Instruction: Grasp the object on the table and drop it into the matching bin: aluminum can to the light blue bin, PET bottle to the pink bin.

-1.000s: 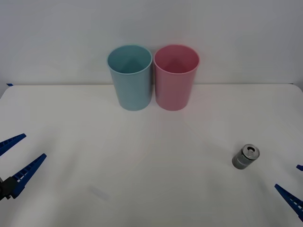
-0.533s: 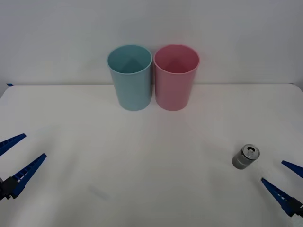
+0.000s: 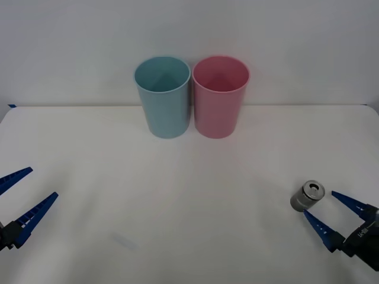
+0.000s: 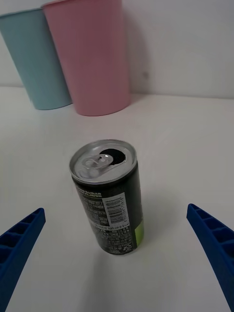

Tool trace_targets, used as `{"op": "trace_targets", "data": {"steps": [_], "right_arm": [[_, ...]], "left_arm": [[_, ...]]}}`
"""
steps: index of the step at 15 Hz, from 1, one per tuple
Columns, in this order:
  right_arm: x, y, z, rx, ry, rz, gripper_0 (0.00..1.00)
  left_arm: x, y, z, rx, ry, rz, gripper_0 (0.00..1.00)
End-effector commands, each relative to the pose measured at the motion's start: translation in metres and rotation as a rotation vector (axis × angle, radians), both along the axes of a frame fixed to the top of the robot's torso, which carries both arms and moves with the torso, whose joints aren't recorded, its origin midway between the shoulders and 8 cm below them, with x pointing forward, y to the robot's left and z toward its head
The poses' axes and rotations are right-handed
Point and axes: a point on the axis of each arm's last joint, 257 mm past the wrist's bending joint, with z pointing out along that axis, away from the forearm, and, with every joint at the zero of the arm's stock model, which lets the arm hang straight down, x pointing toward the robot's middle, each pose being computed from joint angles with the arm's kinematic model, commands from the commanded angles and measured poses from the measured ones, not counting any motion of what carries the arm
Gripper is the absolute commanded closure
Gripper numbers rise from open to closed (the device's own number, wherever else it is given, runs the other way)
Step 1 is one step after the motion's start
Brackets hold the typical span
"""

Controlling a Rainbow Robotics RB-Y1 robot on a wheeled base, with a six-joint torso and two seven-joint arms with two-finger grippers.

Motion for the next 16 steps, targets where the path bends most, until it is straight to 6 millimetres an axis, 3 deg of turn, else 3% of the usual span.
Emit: {"op": "trace_targets", "data": {"steps": [1,7,16], "right_arm": [[0.011,0.011,-0.005,-0.002,0.004,-0.009,0.00],[0.034,0.035,-0.012,0.003,0.006,-0.028,0.00],[0.048,0.046,-0.015,-0.009,0.003,-0.051,0.00]], "left_arm": [[0.000,0.000,0.000,0.000,0.000,0.000,0.00],[0.000,0.000,0.000,0.000,0.000,0.000,0.00],[0.000,0.000,0.000,0.000,0.000,0.000,0.00]]}}
